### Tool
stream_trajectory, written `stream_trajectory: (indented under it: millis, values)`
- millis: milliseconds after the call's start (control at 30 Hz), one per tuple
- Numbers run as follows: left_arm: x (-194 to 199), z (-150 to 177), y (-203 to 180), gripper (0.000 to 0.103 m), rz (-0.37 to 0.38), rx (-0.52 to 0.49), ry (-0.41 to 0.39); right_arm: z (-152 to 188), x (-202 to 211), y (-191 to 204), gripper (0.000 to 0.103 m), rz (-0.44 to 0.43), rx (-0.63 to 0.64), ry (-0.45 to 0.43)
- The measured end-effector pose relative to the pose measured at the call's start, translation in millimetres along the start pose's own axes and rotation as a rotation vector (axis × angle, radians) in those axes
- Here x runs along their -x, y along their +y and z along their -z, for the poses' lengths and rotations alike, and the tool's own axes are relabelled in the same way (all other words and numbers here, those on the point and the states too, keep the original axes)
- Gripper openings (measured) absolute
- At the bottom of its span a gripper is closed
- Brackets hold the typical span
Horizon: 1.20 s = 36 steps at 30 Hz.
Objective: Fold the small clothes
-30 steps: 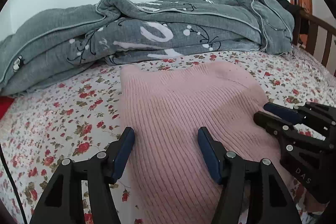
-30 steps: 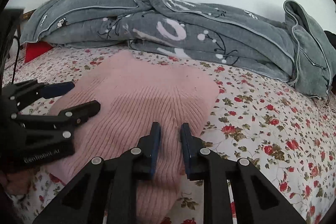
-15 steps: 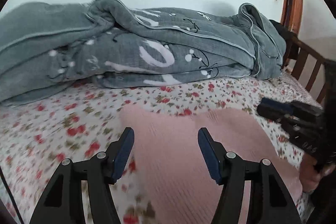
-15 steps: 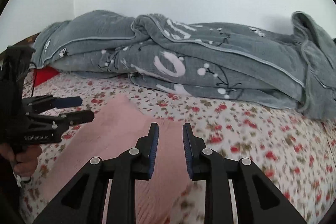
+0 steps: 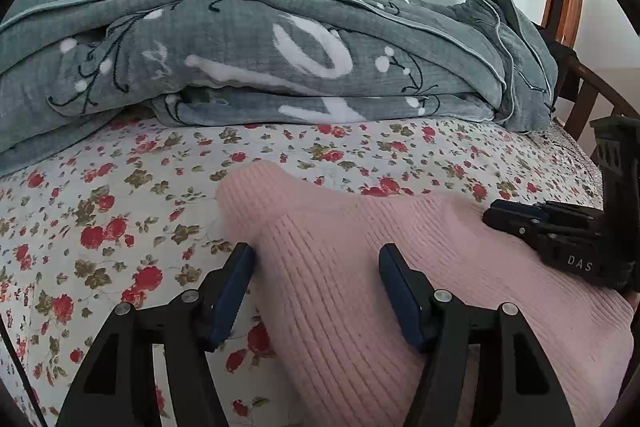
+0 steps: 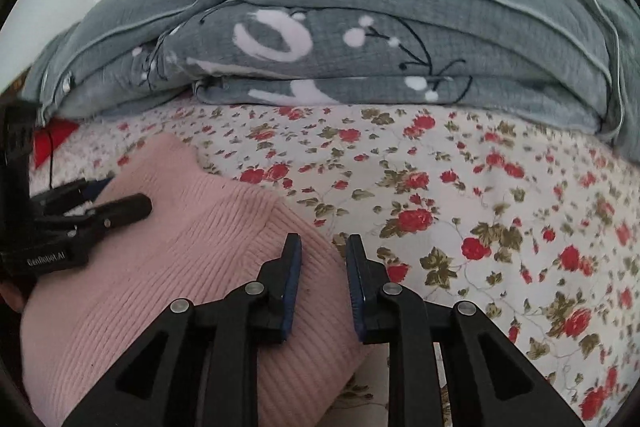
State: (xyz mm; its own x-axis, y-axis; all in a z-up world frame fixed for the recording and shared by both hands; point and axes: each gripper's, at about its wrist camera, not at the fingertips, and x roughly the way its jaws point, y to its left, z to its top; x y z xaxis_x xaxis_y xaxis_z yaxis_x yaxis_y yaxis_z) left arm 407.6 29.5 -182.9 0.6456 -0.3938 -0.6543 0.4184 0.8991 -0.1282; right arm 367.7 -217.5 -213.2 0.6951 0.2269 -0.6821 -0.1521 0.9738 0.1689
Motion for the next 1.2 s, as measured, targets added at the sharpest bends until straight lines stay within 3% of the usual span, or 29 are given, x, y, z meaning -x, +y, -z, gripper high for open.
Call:
stream_trajectory:
  millis: [200,1200]
  values:
    - [0.8,0.1,-1.4,0.064,-0.005,-0.017,-0.011,0.7,1.2,7.7,0.024,0.037,0.038,-0.007]
    - [-3.0,-1.0,3.9,0.07,-0.003,-0.005,0.003,1.2,-0.3,1.6,0.033,0.034,0.015,0.001]
